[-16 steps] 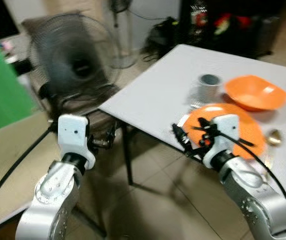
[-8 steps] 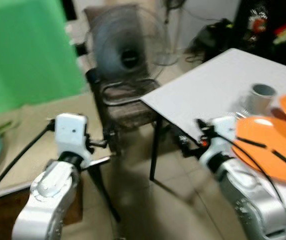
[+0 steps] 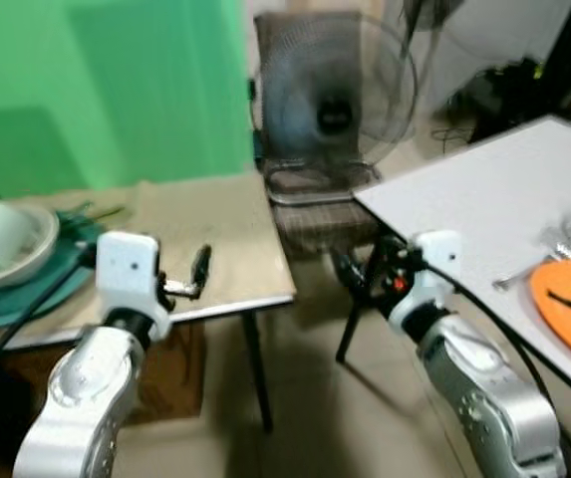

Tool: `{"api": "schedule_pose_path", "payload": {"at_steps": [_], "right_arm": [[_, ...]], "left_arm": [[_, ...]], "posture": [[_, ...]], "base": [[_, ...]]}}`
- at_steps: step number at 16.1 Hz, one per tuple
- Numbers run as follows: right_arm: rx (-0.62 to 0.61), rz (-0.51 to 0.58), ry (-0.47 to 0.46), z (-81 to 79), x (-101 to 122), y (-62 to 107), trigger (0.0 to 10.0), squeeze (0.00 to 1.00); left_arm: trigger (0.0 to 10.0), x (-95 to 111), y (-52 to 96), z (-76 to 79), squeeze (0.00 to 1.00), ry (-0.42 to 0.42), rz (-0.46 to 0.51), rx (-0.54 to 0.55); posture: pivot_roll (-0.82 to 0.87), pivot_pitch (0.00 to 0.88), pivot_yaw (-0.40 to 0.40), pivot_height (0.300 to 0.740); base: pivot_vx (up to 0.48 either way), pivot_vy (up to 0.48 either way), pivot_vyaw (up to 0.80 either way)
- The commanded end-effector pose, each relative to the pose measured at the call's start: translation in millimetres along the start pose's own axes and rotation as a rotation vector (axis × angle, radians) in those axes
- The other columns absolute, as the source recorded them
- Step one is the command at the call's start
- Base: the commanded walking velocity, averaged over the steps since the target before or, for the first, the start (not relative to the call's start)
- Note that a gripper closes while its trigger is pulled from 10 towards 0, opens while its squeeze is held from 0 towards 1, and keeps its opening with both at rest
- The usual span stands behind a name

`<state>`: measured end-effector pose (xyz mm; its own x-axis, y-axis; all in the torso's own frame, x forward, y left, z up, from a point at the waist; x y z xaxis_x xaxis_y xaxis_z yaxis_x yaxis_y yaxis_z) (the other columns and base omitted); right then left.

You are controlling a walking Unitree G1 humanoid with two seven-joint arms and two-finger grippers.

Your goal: Setting the table

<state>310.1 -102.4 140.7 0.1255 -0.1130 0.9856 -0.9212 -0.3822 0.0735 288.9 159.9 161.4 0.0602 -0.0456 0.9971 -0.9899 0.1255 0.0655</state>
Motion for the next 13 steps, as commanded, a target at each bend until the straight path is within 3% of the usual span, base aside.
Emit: {"api": "schedule_pose_path", "payload": {"at_steps": [1,6,13], "right_arm": [[-0.037,-0.005,0.000,10.1,-0.7,2.8,10.0,1.00],[-0.046,-0.008,-0.012,8.3,-2.9,2.2,10.0,1.00],[-0.031,-0.013,-0.001,5.8,-3.9,-0.7,10.0,1.00]], "left_arm": [[10.0,3.0,0.1,6.2,0.00,-0.002,0.009,-0.020],[10.0,3.7,0.1,2.7,0.00,-0.013,0.007,-0.019],[10.0,4.0,-3.7,-1.3,0.00,0.004,-0.006,0.012]], "posture": [[-0.01,0.000,0.041,0.740],[-0.01,0.000,0.047,0.740],[0.00,0.000,0.042,0.740]], "base": [[0.000,0.285,0.00],[0.000,0.280,0.00],[0.000,0.000,0.00]]}}
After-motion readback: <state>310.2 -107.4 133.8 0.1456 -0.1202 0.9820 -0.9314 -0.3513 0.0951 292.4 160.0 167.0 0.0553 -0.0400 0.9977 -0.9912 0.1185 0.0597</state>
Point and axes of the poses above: a point about 5 cm out from each wrist's last joint towards the gripper, its own y axis pointing back from the gripper into the wrist, its own x axis along the axis of the wrist's last joint, z = x × y, the point moved 6 cm from there along -y, pointing out of the wrist towards the gripper, and after that the axes turned 2 degrees about y, right-handed, at the moved point
